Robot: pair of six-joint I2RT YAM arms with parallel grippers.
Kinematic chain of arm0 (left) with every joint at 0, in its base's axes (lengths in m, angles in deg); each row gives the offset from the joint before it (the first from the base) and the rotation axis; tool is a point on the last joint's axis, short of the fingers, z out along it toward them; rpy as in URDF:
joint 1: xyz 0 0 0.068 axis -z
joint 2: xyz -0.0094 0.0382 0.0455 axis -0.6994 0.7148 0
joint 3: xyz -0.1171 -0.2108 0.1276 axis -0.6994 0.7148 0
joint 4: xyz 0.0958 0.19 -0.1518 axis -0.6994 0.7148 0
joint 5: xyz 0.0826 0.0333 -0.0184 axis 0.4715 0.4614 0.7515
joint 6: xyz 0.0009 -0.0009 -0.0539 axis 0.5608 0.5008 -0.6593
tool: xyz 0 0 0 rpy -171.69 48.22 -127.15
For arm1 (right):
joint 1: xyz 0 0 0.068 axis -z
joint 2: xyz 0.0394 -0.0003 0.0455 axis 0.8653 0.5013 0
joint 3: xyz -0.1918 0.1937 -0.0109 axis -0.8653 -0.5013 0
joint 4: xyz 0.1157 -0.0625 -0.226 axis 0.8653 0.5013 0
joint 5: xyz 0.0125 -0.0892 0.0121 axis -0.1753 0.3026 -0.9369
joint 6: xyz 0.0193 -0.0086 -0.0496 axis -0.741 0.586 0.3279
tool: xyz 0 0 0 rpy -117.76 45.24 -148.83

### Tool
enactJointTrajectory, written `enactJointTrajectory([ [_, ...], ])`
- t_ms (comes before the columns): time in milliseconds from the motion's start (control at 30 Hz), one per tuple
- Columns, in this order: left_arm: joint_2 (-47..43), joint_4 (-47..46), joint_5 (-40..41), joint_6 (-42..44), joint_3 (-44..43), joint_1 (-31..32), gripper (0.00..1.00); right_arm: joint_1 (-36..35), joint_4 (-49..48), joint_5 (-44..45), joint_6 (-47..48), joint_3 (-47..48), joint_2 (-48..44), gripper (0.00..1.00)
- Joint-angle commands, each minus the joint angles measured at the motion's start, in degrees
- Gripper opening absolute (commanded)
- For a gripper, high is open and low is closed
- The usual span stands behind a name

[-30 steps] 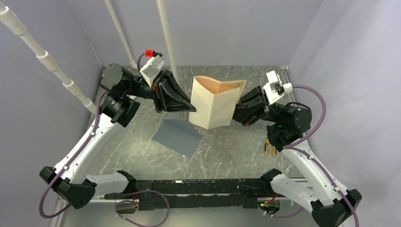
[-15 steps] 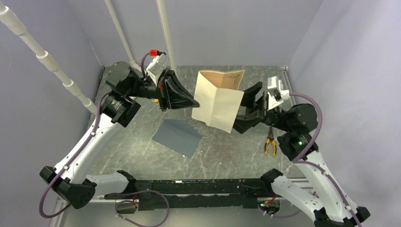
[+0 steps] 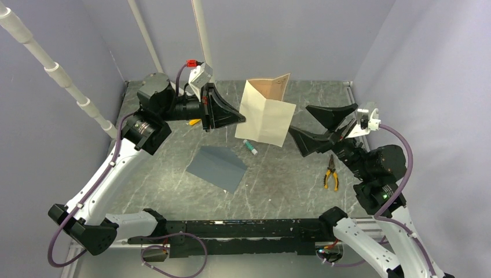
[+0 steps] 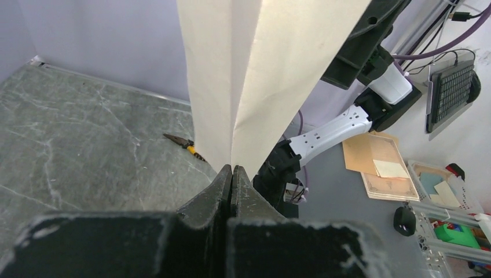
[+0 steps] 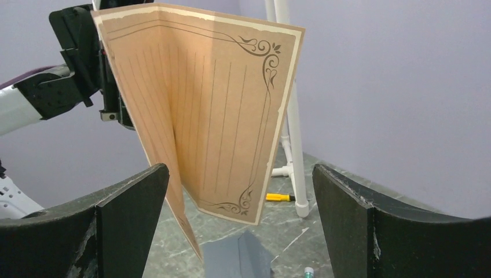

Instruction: Place the letter into the envelope and seal it

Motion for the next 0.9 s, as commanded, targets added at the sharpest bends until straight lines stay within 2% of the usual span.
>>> enactJointTrajectory([
  [0, -0.11, 1.0, 1.19, 2.43, -2.73, 0.24, 0.02, -0.12, -4.21, -1.91, -1.59, 0.62, 0.97, 1.0],
  [100, -0.29, 1.97, 2.14, 3.1, -3.03, 0.28, 0.02, -0.12, -4.32, -0.96, -2.3, 1.31, 1.96, 1.0],
  [167, -0.72, 2.89, 4.32, 3.46, -3.18, 0.25, 0.02, -0.12, -3.5, 5.63, -3.8, 1.37, 1.51, 1.0],
  [267, -1.87, 3.16, 9.81, 3.06, -2.75, 0.23, 0.02, -0.12, -1.7, 19.98, -8.02, 0.52, 0.36, 1.0],
  [333, -2.49, 2.49, 11.75, 3.29, -1.94, 0.29, 0.03, -0.12, -2.9, 20.57, -8.35, -0.63, 0.12, 0.99],
  [500, -2.34, 2.43, 10.0, 3.75, -1.99, 0.23, 0.02, -0.12, -5.92, 9.93, -8.44, -0.32, 2.02, 0.99],
  [600, -1.61, 3.48, 5.85, 5.44, -2.43, 0.27, 0.02, -0.12, -8.16, -2.46, -5.34, 1.11, 3.92, 0.98],
  [667, -1.0, 5.94, 2.32, 7.78, -2.95, 0.23, 0.03, -0.08, -6.28, -11.24, -2.38, 4.1, 6.09, 0.97],
  [767, -0.45, 13.7, 0.11, 14.18, -4.09, 0.24, 0.02, -0.08, 0.7, -18.81, 1.44, 9.8, 9.99, 0.87],
  [867, -0.56, 20.55, 0.79, 20.3, -3.61, 0.26, 0.02, -0.12, 9.33, -18.65, 5.36, 16.3, 13.13, 0.73],
])
